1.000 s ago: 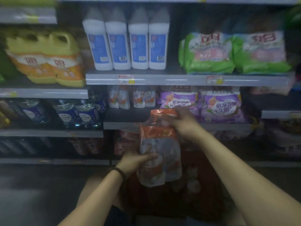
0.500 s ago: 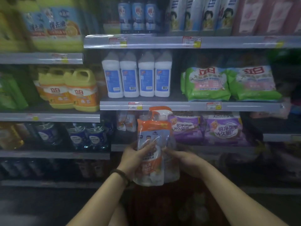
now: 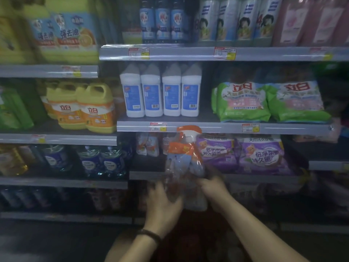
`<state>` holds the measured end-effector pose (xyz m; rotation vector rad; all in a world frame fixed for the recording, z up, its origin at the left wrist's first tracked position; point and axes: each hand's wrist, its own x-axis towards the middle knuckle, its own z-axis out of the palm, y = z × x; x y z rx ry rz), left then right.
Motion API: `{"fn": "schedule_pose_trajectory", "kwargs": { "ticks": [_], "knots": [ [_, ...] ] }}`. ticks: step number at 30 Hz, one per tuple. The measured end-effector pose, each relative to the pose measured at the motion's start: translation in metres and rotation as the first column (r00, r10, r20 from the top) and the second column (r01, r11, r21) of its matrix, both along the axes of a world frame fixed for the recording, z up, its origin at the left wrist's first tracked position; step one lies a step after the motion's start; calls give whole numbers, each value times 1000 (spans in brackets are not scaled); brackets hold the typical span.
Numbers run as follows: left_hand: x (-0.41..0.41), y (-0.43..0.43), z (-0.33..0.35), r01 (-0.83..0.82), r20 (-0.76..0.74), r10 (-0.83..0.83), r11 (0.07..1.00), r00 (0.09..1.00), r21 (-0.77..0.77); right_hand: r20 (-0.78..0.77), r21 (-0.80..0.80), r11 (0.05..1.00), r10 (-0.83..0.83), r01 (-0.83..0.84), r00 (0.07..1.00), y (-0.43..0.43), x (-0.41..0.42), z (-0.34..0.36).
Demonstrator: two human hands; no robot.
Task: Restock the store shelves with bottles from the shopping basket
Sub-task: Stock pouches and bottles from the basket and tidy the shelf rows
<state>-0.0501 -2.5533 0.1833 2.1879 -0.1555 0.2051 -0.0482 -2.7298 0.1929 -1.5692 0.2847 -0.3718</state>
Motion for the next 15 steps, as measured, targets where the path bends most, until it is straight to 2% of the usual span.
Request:
{"fn": "schedule_pose_trajectory", "kwargs": {
  "ticks": [4, 6, 8, 11, 13, 15],
  "knots": [
    [-4, -24, 0, 147, -107, -186, 942, 977, -302, -56, -294, 955, -60, 41, 997, 22, 3, 8],
    [4, -30, -1, 130, -128, -198, 902, 972, -411, -102, -474, 880, -82, 24, 991, 34, -7, 16],
    [13, -28, -2, 63, -162, -170, 852, 972, -519, -111, -570, 821, -47, -25, 993, 40, -16, 23],
    [36, -13, -17, -36, -292, -194, 775, 936, -631, -113, -542, 830, 78, -127, 991, 30, -15, 22],
    [54, -2, -32, -54, -360, -248, 753, 900, -655, -91, -477, 876, 26, -66, 996, 16, -2, 9],
    [68, 8, -44, -68, -412, -280, 753, 867, -655, -106, -493, 870, -68, 7, 992, 1, 13, -7]
  ]
}}
